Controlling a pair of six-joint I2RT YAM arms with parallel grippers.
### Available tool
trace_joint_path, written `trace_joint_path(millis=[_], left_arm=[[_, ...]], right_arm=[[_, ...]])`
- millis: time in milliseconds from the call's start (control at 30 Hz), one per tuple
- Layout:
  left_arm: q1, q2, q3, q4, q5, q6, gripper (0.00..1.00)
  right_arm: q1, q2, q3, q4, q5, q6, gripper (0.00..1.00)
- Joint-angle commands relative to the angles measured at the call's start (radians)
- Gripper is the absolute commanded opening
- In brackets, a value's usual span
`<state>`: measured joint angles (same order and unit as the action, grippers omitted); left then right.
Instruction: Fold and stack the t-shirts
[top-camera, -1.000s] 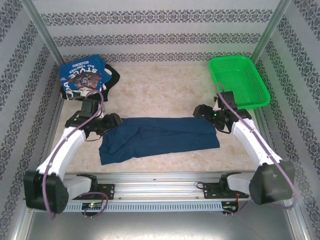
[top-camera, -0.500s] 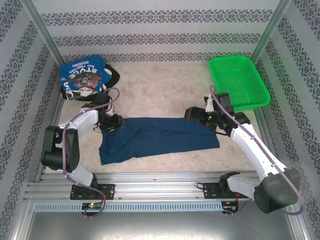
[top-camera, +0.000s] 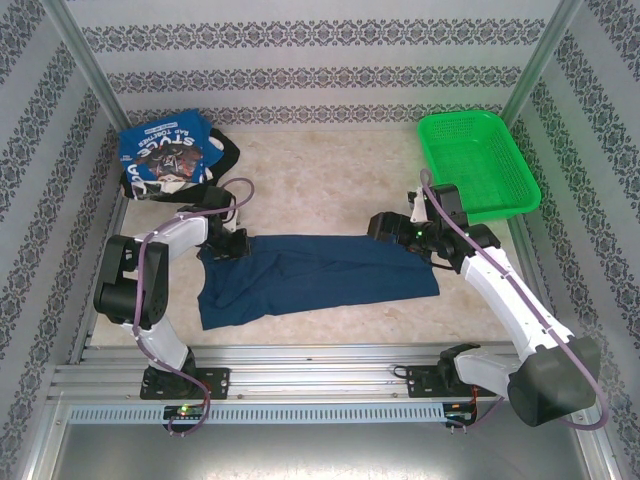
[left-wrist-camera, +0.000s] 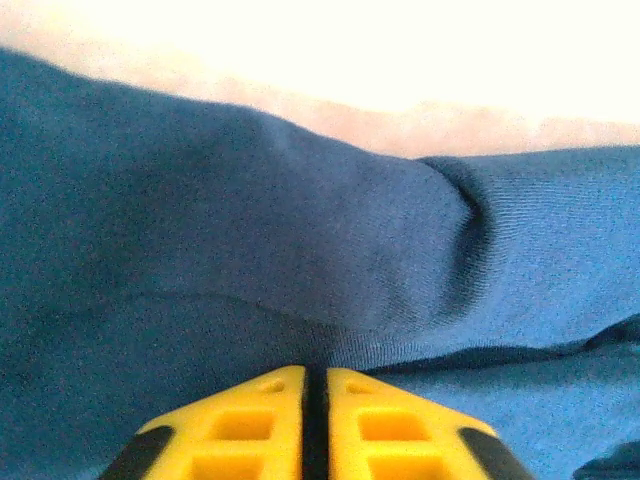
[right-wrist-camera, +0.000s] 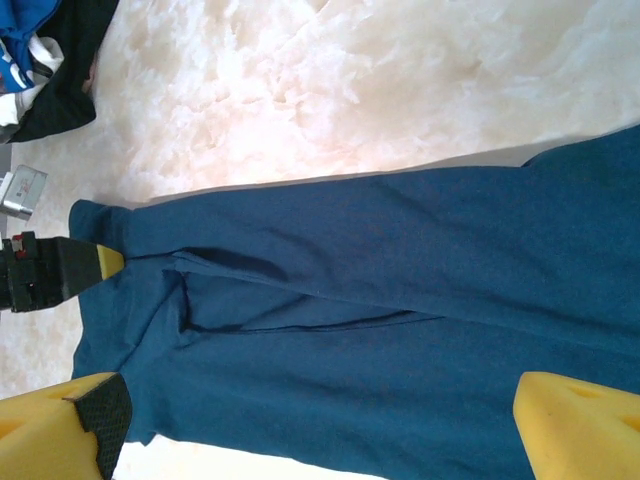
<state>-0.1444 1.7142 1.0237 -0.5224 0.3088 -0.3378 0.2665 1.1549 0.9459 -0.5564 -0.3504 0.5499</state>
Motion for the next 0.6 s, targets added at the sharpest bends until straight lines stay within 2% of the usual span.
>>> trace_joint_path(millis=[0,167,467,567], left_arm=[[-0.023,-0.071,-0.001,-0.009,-0.024,0.03,0.04],[-0.132,-0.193,-0.045,-0.012,-0.028,0.056,0.0],[-0.315,-0.365,-0.28,0.058,-0.036,-0.06,0.02],[-0.354,-0.416,-0.338,0.062,-0.032,-0.088,0.07]], right_arm=[[0.011,0.009,-0.005,0.029,-0.013,0.013,0.98],[0.01,0.03,0.002,0.033,-0.002,0.012,0.98],[0.004,0.08,0.02,0.037,0.001,0.007,0.98],[0.002,0.092,0.016,0.035,0.004,0.012,0.98]])
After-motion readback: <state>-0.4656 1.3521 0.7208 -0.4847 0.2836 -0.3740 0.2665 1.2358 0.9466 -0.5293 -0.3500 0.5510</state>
